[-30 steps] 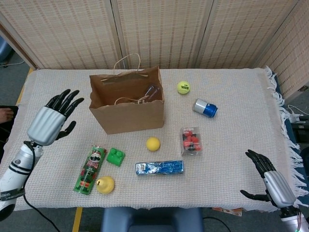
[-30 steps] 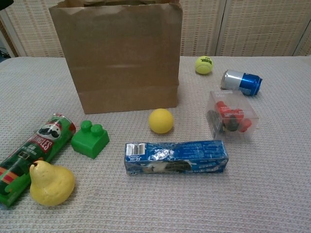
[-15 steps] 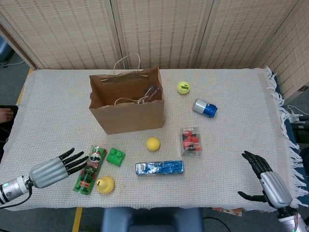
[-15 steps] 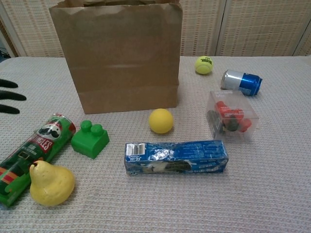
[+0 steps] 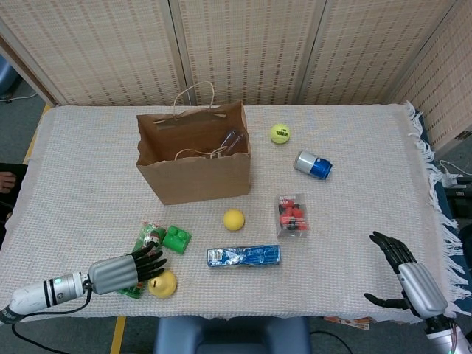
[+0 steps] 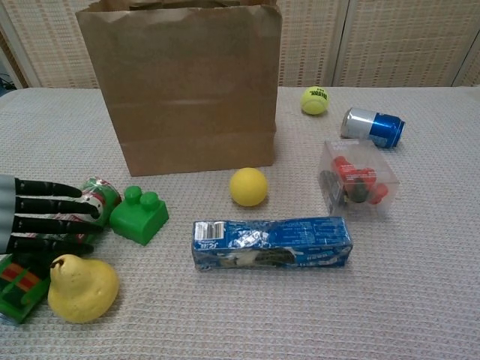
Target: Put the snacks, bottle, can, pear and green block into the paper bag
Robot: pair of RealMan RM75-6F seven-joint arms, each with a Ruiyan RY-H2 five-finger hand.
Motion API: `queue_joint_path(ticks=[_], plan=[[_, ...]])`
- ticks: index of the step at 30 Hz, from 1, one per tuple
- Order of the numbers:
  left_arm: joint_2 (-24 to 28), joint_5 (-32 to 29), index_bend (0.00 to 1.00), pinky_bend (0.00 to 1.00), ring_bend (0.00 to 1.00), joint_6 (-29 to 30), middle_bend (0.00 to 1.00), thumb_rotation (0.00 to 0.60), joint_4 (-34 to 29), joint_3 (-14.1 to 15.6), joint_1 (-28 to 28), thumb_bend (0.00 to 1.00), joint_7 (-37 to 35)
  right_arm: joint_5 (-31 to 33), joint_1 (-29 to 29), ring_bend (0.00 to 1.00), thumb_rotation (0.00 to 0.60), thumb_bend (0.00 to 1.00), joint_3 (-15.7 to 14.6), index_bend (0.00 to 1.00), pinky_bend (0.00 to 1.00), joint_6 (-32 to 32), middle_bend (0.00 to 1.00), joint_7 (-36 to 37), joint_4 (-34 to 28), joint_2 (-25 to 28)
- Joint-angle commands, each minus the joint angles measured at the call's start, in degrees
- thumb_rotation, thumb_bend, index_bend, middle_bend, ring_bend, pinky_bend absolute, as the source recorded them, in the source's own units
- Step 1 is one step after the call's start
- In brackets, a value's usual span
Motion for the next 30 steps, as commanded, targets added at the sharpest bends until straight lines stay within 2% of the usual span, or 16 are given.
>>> queue_joint_path(ticks=[1,11,18,23,26,28,30], plan=[[-0.78,-0.48,0.03,0.15,0.00,-0.84,0.00,0.600,0.29,-0.56,-0.89,0.42,-0.07,0.04,0.12,0.00,0.600,0.00,-0.11,0.00,0.00,-0.30,0.00,-0.01,-0.18,0.14],[-3.88,-3.31,0.03,0.15,0.00,-4.71,0.00,0.600,3.87,-2.06,-3.50,0.42,-0.69,0.31,0.41,0.00,0.600,0.00,-0.24,0.00,0.00,-0.95,0.00,0.55,-0.53,0.51],[-5.27,-4.46,0.03,0.15,0.00,-6.66,0.00,0.600,6.66,-0.96,-4.02,0.42,-1.33,0.43,0.63,0.00,0.600,0.00,-0.32,0.00,0.00,-1.41,0.00,0.79,-0.69,0.64],[-6.59,-3.49,0.05,0.15,0.00,-9.20,0.00,0.600,8.98,1.11,-4.99,0.42,-0.57,0.64,0.70,0.00,0.600,0.00,-0.30,0.00,0.00,-1.63,0.00,0.65,-0.86,0.68],[-7.74,-3.09,0.15,0.18,0.01,-9.71,0.01,0.600,10.13,1.92,-5.20,0.42,0.15,0.78,0.67,0.00,0.600,0.00,-0.29,0.00,0.00,-1.66,0.00,0.68,-0.91,0.65],[-8.56,-3.34,0.21,0.23,0.05,-9.42,0.06,0.600,10.98,2.14,-5.04,0.43,0.03,0.87,0.70,0.00,0.600,0.00,-0.29,0.00,0.00,-1.75,0.00,0.77,-0.95,0.66],[-9.22,-3.34,0.30,0.33,0.14,-8.76,0.16,0.600,11.94,2.41,-5.00,0.48,-0.46,0.89,0.73,0.00,0.600,0.00,-0.29,0.00,0.00,-1.83,0.00,0.73,-0.99,0.65]])
